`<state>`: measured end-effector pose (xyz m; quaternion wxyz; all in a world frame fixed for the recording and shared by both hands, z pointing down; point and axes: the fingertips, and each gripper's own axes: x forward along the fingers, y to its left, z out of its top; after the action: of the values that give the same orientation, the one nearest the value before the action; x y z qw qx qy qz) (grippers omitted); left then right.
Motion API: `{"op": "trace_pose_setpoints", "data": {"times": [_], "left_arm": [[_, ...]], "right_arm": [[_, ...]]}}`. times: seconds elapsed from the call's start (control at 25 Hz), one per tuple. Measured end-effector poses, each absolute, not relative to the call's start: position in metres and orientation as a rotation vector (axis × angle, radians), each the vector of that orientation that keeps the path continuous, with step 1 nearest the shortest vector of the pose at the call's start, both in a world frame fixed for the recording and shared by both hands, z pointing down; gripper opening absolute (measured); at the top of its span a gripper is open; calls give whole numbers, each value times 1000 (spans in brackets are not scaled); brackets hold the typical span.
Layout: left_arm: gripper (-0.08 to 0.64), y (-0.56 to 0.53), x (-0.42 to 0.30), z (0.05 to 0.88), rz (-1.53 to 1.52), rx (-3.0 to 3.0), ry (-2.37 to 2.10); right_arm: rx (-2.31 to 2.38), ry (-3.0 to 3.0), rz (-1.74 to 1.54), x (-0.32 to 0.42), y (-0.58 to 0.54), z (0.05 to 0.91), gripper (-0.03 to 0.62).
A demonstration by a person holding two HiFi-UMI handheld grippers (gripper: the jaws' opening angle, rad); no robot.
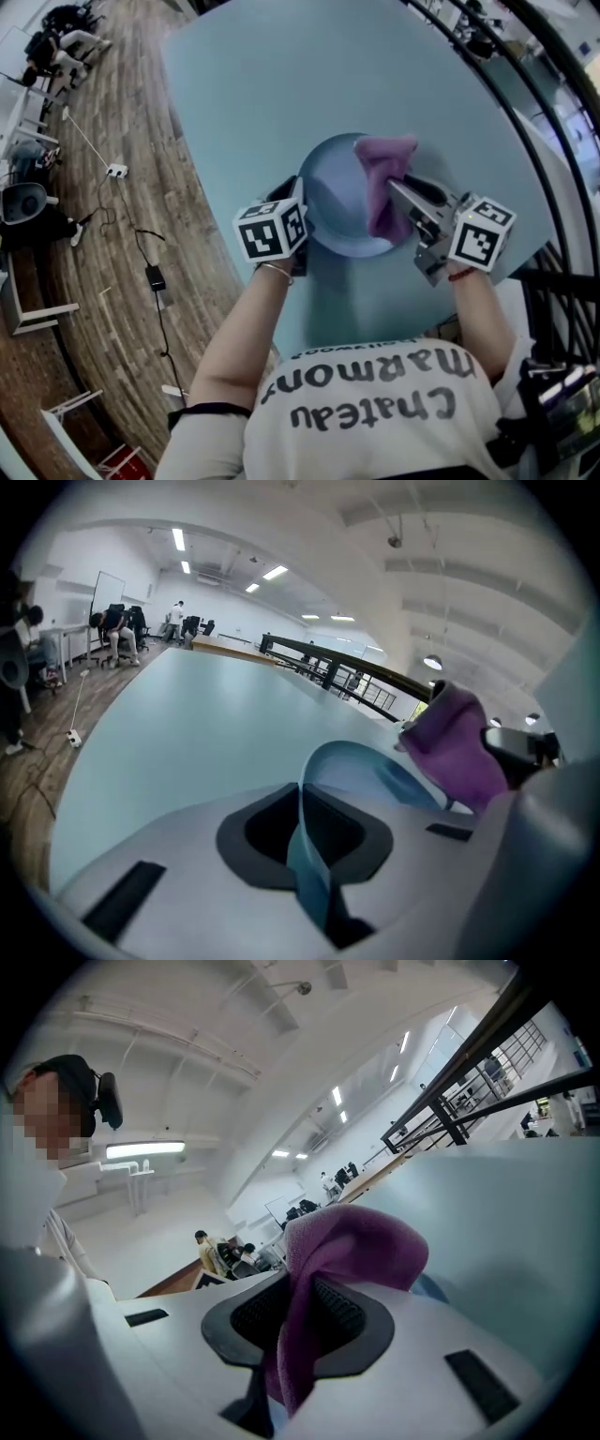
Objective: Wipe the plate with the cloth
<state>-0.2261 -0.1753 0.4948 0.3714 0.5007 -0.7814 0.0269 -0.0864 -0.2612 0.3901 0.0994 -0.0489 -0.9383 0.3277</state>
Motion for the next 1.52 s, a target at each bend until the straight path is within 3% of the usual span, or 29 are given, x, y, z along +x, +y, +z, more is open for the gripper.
{"op": "trace_pose_setpoints", "data": {"times": [0.4, 0.84, 1.52], "left_arm": [[23, -184, -164, 432, -184, 1385, -2088], [23, -154, -141, 426, -210, 1494, -2106], [23, -159, -121, 400, -165, 1599, -2132]], "right_arm": [[-194, -2655, 987, -89, -252, 407, 86], [-263, -2642, 956, -112, -190, 414, 86], [20, -2643, 1091, -67, -246, 430, 86]]}}
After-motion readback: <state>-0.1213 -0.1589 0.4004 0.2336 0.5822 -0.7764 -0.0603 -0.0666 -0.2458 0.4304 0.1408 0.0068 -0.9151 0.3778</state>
